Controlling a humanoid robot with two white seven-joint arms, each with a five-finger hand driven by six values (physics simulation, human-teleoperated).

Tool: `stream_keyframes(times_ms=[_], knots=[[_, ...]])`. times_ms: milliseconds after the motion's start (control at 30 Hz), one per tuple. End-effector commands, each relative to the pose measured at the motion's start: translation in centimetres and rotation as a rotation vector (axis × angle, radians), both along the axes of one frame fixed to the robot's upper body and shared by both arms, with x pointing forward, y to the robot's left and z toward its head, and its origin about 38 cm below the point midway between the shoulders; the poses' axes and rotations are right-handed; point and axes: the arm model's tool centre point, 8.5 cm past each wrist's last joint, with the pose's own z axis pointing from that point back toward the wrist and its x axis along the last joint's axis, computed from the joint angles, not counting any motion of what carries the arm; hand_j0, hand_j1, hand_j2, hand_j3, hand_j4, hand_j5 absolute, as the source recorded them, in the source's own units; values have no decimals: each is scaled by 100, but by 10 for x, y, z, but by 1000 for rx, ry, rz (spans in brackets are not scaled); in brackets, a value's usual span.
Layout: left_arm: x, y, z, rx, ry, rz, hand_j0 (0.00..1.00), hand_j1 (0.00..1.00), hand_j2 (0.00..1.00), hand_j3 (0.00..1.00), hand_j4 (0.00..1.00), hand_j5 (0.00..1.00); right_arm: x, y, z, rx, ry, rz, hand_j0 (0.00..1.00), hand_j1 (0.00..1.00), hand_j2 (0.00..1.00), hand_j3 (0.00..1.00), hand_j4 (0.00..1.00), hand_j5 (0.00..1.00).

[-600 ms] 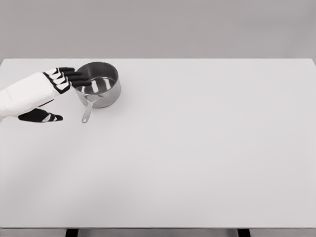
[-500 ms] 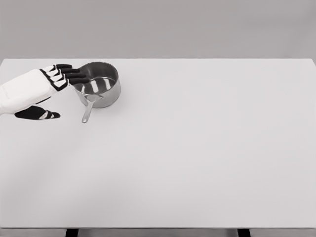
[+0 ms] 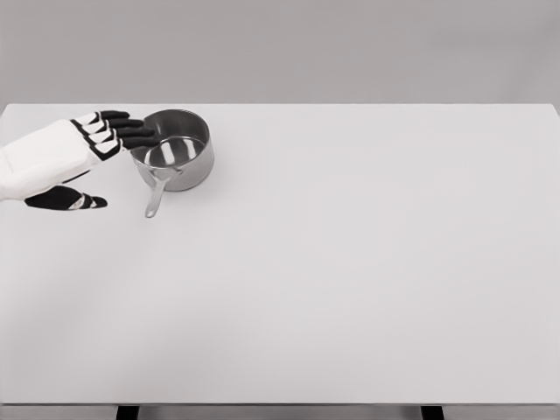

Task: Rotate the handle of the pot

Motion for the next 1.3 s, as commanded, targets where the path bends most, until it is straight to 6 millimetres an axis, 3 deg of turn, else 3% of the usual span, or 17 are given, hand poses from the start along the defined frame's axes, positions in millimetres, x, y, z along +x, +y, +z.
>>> stream_keyframes(times_ms=[0,133,233,333,467,533,767,1267], knots=[[-2,-2,0,-11,0,-23,100,100,100,100,100,100,0,0,0,0,0,0,100,100,100,100,100,100],[0,-14,-5,-58,0,-43,100,100,100,100,100,100,0,0,0,0,0,0,100,100,100,100,100,100],[-4,-33,-26,-109,49,-94,100,100,100,100,100,100,0,0,0,0,0,0,100,100,100,100,100,100],[-7,-39,-28,-176,88,-133,100,100,100,100,100,100,0,0,0,0,0,0,100,100,100,100,100,100],[-10,-40,-32,-242,155,-141,100,100,100,100,100,100,0,0,0,0,0,0,100,100,100,100,100,100],[-12,-39,-36,-223,181,-145,94,94,94,94,94,94,0,0,0,0,0,0,100,100,100,100,100,100],[-20,-47,-57,-133,284,-189,95,95,95,95,95,95,0,0,0,0,0,-1,100,100,100,100,100,100],[-16,-46,-66,-166,368,-120,94,94,94,94,94,94,0,0,0,0,0,-1,100,100,100,100,100,100]])
